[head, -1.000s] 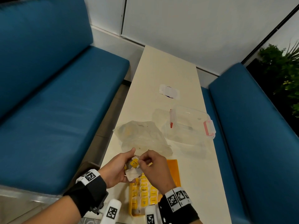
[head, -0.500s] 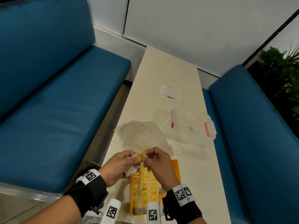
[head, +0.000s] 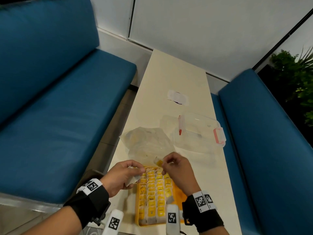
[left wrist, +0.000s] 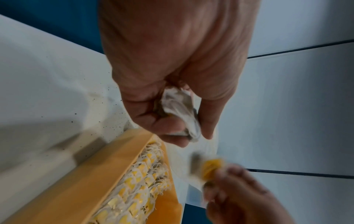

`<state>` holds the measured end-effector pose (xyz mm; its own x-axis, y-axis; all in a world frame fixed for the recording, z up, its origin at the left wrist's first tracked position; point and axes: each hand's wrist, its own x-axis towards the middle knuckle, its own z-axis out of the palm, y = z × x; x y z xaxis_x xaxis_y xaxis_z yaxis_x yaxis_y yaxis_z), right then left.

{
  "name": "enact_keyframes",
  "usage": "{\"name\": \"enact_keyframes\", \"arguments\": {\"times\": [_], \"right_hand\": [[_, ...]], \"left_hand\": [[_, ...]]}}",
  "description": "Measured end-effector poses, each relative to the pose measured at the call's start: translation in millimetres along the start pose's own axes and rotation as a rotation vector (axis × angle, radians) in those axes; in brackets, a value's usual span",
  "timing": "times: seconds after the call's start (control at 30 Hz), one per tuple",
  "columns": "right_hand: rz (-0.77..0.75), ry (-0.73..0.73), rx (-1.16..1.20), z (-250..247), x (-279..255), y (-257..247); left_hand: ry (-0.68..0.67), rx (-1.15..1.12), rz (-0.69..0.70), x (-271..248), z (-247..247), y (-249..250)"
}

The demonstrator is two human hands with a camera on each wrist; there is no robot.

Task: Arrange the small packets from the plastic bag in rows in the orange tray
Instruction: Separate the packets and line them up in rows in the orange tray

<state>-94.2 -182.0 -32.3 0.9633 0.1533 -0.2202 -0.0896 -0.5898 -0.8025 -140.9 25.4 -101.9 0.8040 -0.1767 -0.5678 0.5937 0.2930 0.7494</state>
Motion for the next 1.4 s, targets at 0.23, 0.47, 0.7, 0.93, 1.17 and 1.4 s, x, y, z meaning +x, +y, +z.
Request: {"name": "enact_keyframes", "arguments": {"times": [0.23, 0.47, 0.7, 0.93, 1.17, 1.4], "right_hand": [[0.012, -0.14, -0.206, -1.7, -8.3, 10.2], [-0.057, -0.148, -0.024, 4.6, -8.9, 5.1], [0.079, -0.102, 0.158, 8.8, -11.9, 15.6], [0.147, -0.055, 0.146, -13.6, -14.5, 32.0], [0.391, -0.141, -0.232, -22.0, -30.6, 89.9], [0.369, -0.206, -0.541, 6.2, -26.5, 107.5]], "left_hand": [[0.071, 0.325, 0.179, -2.0, 9.5, 8.8], [-0.035, 0.539, 0.323, -3.0, 29.7, 13.9], [0.0, 0.552, 0.368, 1.5, 34.7, 11.1], [0.08, 0.585, 0.332, 11.1, 20.5, 0.1], [0.22, 0.6, 0.236, 12.9, -8.0, -23.4], [0.265, 0.692, 0.176, 14.5, -5.5, -34.4]]}}
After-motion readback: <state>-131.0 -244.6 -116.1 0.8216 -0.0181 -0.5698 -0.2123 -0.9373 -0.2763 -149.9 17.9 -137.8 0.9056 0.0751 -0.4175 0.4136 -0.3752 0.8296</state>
